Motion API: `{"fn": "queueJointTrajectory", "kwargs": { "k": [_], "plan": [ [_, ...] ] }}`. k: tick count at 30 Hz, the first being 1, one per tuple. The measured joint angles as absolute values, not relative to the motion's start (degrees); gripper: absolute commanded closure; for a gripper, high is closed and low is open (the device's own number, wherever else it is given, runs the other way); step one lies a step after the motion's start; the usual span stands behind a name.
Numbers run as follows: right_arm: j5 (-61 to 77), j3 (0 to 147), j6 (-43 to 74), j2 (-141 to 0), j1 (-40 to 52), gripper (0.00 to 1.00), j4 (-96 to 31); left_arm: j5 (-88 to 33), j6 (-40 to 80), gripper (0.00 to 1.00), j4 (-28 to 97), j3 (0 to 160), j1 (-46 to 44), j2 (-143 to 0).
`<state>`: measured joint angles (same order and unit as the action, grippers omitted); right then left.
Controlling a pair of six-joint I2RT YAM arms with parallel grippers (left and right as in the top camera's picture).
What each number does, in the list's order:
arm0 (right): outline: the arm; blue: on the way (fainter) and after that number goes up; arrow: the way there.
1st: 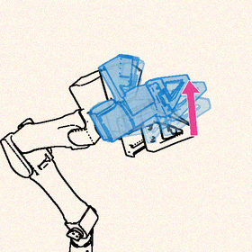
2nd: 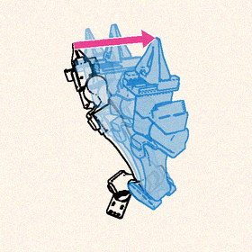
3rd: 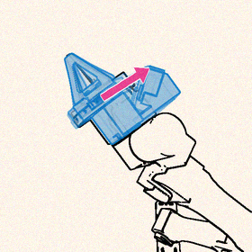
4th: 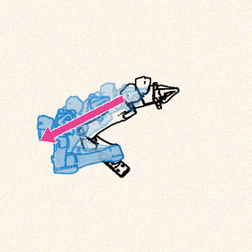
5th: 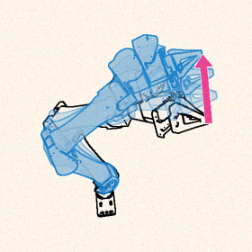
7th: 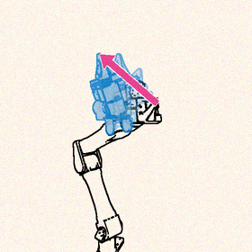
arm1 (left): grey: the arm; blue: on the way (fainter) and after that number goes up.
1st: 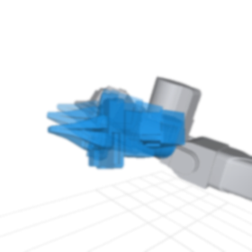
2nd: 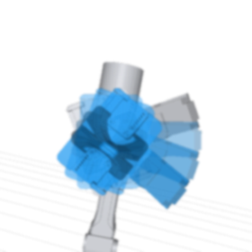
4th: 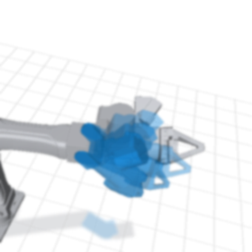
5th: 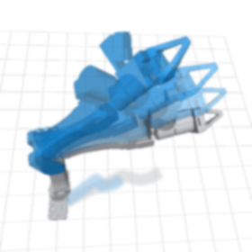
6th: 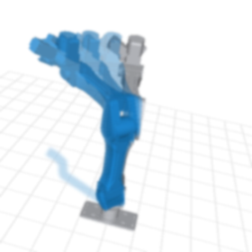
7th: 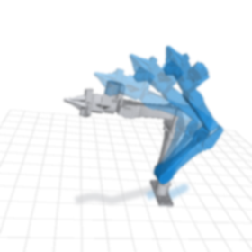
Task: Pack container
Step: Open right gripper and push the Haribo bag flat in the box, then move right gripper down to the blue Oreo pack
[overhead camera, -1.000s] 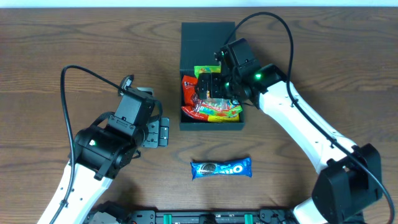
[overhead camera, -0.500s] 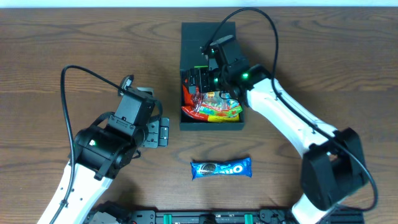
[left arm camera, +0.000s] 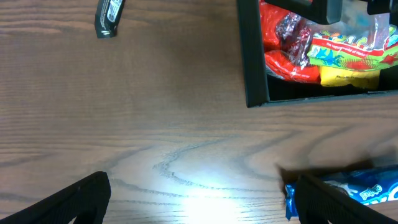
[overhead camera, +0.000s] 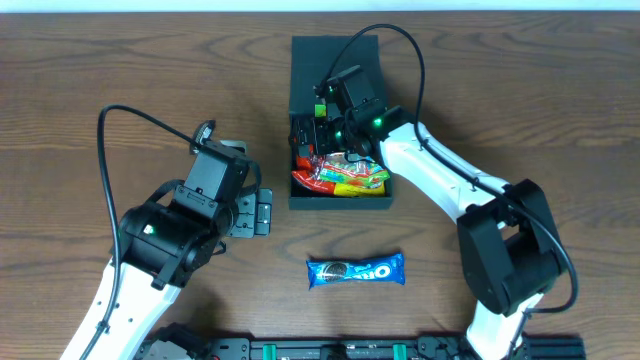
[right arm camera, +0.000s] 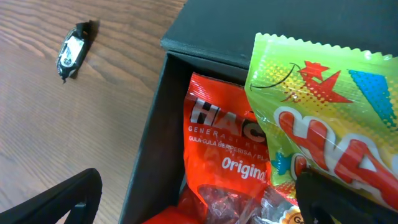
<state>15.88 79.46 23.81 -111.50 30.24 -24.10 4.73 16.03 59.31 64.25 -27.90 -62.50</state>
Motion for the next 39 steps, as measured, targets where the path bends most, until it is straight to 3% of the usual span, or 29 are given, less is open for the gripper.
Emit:
{"fn": "queueJointTrajectory", "kwargs": {
  "k": [6, 10, 17, 24, 39],
  "plan": [
    [16.71, 79.77, 23.59, -110.19, 30.13, 0.01, -25.54, 4.73, 16.03, 0.05, 59.31, 64.25, -27.9, -62.5],
    [15.94, 79.81, 21.08, -101.45, 30.06, 0.01, -31.2, 4.73, 16.03, 0.05, 59.27, 64.25, -27.9, -62.5],
    [15.25, 82.0, 12.16, -84.07, 29.91, 0.01, -49.45, 4.73, 16.03, 0.05, 59.31, 64.25, -27.9, -62.5],
    [14.24, 81.3, -4.03, -83.53, 29.91, 0.01, -72.47, 4.71, 16.03, 0.05, 59.31, 64.25, -27.9, -62.5],
    [12.34, 79.92, -14.24, -83.55, 31.24, 0.01, -74.13, 4.71, 16.03, 0.05, 59.31, 64.25, -27.9, -62.5]
  ]
}}
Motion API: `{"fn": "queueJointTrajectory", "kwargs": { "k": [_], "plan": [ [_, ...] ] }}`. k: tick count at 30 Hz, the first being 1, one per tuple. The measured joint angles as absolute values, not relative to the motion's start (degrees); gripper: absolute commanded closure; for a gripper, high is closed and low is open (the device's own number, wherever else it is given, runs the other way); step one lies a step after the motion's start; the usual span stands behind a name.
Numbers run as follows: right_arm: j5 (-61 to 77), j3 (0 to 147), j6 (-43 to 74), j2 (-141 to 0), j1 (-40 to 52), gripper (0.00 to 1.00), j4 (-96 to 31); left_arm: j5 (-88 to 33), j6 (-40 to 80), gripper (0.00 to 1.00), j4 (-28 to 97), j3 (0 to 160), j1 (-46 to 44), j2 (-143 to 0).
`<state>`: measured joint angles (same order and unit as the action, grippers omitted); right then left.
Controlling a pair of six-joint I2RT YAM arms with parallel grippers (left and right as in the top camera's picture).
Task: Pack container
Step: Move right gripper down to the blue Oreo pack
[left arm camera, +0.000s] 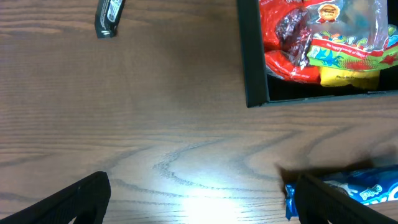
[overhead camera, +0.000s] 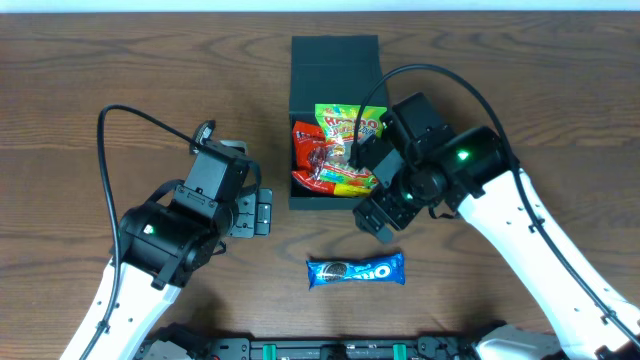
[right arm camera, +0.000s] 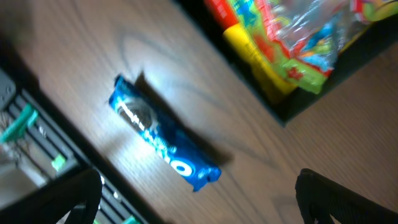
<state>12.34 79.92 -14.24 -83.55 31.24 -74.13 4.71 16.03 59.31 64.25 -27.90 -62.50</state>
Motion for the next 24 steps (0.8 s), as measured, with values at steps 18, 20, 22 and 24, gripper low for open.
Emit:
{"fn": "queueJointTrajectory", "kwargs": {
  "k": [18, 20, 22, 24],
  "plan": [
    [0.08, 52.16, -22.02, -85.84, 50.22, 0.01, -51.53, 4.73, 16.03, 0.05, 59.31, 64.25, -27.9, -62.5],
    [-0.23, 50.43, -22.76, -86.61, 50.24, 0.01, -49.47, 4.73, 16.03, 0.05, 59.31, 64.25, -27.9, -62.5],
    [-0.27, 49.04, -24.62, -87.53, 50.24, 0.01, -47.9, 4.73, 16.03, 0.05, 59.31, 64.25, -27.9, -62.5],
    [-0.27, 48.14, -26.41, -88.03, 50.24, 0.01, -46.48, 4.71, 16.03, 0.05, 59.31, 64.25, -27.9, -62.5]
  ]
}}
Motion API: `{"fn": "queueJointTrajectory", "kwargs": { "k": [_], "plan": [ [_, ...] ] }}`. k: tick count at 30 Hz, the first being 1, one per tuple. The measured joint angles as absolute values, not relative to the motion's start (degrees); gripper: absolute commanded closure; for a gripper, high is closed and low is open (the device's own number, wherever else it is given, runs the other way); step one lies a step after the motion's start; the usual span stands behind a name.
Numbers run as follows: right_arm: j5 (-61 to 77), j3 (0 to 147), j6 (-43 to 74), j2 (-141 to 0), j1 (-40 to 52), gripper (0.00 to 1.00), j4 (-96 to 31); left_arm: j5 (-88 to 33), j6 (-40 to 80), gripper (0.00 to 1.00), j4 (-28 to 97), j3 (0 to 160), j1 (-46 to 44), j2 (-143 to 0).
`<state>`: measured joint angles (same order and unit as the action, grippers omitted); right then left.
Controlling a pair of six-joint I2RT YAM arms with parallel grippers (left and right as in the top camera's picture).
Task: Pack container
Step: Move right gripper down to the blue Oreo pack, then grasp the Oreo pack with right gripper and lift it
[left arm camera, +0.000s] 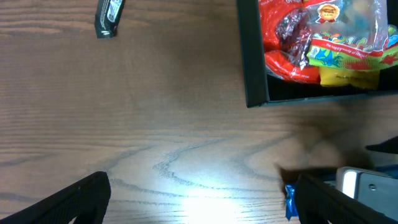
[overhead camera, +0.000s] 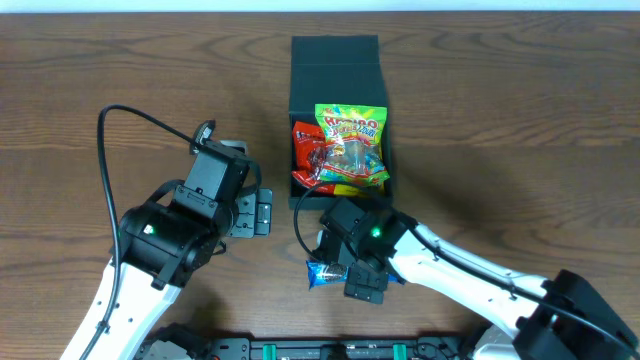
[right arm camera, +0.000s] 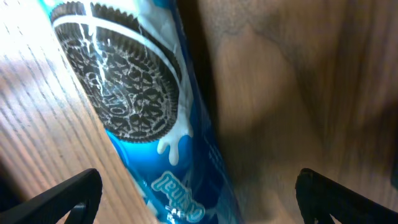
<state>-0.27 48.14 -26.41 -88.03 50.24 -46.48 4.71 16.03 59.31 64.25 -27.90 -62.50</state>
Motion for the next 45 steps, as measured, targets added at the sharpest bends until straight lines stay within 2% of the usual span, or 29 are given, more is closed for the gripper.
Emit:
{"fn": "queueJointTrajectory", "kwargs": {
  "k": [18, 20, 23, 26, 28, 29, 40, 45],
  "plan": [
    [0.19, 47.18, -30.65, -90.85, 50.24, 0.01, -42.17, 4.73, 16.03, 0.05, 59.31, 64.25, -27.9, -62.5],
    [0.32, 47.18, -30.7, -92.29, 50.24, 0.06, -41.78, 4.73, 16.03, 0.05, 59.31, 64.25, -27.9, -62.5],
    [0.43, 47.13, -31.07, -93.38, 50.24, 0.26, -41.12, 4.73, 16.03, 0.05, 59.31, 64.25, -27.9, -62.5],
    [0.47, 47.13, -31.42, -93.38, 50.24, 0.37, -40.93, 4.73, 16.03, 0.05, 59.31, 64.25, -27.9, -62.5],
    [0.51, 47.13, -31.73, -93.38, 50.24, 0.56, -40.88, 4.73, 16.03, 0.05, 59.31, 64.25, -27.9, -62.5],
    [0.64, 47.13, -31.24, -93.38, 50.24, 0.6, -40.99, 4.73, 16.03, 0.05, 59.31, 64.25, -27.9, -62.5],
    [0.64, 47.13, -31.53, -93.38, 50.24, 0.6, -40.91, 4.73, 16.03, 0.04, 59.31, 64.25, -27.9, -62.5],
    [0.64, 47.13, -31.57, -93.38, 50.24, 0.68, -40.88, 4.71, 16.03, 0.05, 59.31, 64.25, -27.9, -62.5]
  ]
}}
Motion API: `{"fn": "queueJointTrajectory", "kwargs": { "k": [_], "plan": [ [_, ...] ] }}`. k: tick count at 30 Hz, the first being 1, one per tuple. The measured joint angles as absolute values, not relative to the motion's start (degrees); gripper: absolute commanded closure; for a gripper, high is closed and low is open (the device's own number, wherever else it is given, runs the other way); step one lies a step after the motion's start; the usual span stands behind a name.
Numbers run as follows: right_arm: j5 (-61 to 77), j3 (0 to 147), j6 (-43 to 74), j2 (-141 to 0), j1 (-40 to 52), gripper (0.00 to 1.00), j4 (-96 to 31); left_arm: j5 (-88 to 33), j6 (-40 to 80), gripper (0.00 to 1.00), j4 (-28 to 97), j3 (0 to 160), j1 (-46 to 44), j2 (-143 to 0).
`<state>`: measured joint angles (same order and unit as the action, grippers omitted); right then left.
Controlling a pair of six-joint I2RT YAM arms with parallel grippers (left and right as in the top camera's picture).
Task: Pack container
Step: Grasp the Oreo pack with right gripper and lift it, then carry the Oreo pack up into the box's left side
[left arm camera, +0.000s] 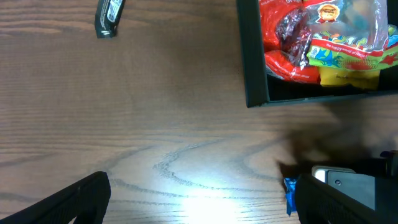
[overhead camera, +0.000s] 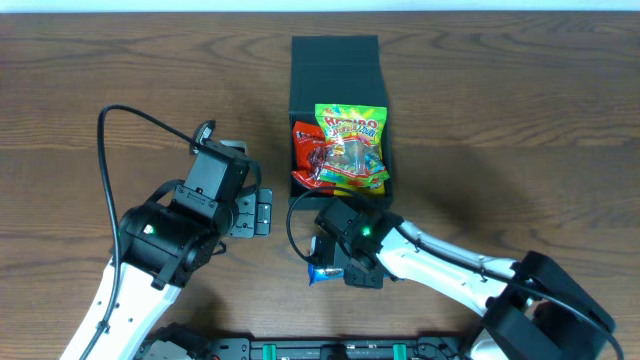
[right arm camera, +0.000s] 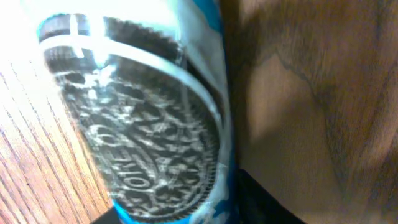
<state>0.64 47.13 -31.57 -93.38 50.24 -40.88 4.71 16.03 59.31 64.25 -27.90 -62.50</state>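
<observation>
A blue Oreo pack lies on the table in front of the black container. My right gripper is down over it, and only the pack's left end shows from overhead. In the right wrist view the pack fills the frame, with the gripper closed in on its sides. The container holds a red candy bag and a yellow-green one. My left gripper rests open on the table to the container's left, with nothing between its fingers.
A small dark wrapped sweet lies on the wood left of the container, near my left arm. The container's black wall stands at the upper right of the left wrist view. The table's front rail runs just behind the pack.
My right gripper has come lower and nearer over the Oreo pack, and its fingers, wide apart before, now sit against the pack. The left arm has not moved.
My right gripper was inside the container with the yellow-green bag. Then it was outside, and the bag lay in the container. After that it hung open over the Oreo pack. Now it is closed on the pack, which still lies on the table.
</observation>
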Motion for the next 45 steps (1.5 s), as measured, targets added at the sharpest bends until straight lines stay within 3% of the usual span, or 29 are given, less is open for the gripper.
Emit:
{"fn": "queueJointTrajectory", "kwargs": {
  "k": [7, 14, 15, 18, 19, 36, 45],
  "plan": [
    [0.67, 47.13, -31.55, -93.36, 50.24, 0.77, -40.93, 4.73, 16.03, 0.05, 59.31, 64.25, -27.9, -62.5],
    [0.69, 47.13, -31.55, -93.36, 50.24, 0.77, -40.91, 4.73, 16.03, 0.05, 59.31, 64.25, -27.9, -62.5],
    [0.69, 47.13, -31.53, -93.36, 50.24, 0.78, -40.88, 4.73, 16.03, 0.05, 59.31, 64.25, -27.9, -62.5],
    [0.69, 47.13, -31.53, -93.34, 50.24, 0.97, -40.66, 4.73, 16.03, 0.05, 59.31, 64.25, -27.9, -62.5],
    [0.69, 47.13, -31.55, -93.34, 50.24, 0.98, -40.45, 4.73, 16.03, 0.05, 59.31, 64.25, -27.9, -62.5],
    [0.6, 47.09, -24.34, -92.23, 50.15, 0.99, -36.82, 4.73, 16.03, 0.05, 59.31, 64.25, -27.9, -62.5],
    [0.64, 46.98, -19.22, -75.77, 50.11, 0.99, -38.48, 4.71, 16.03, 0.05, 59.31, 64.25, -27.9, -62.5]
  ]
}}
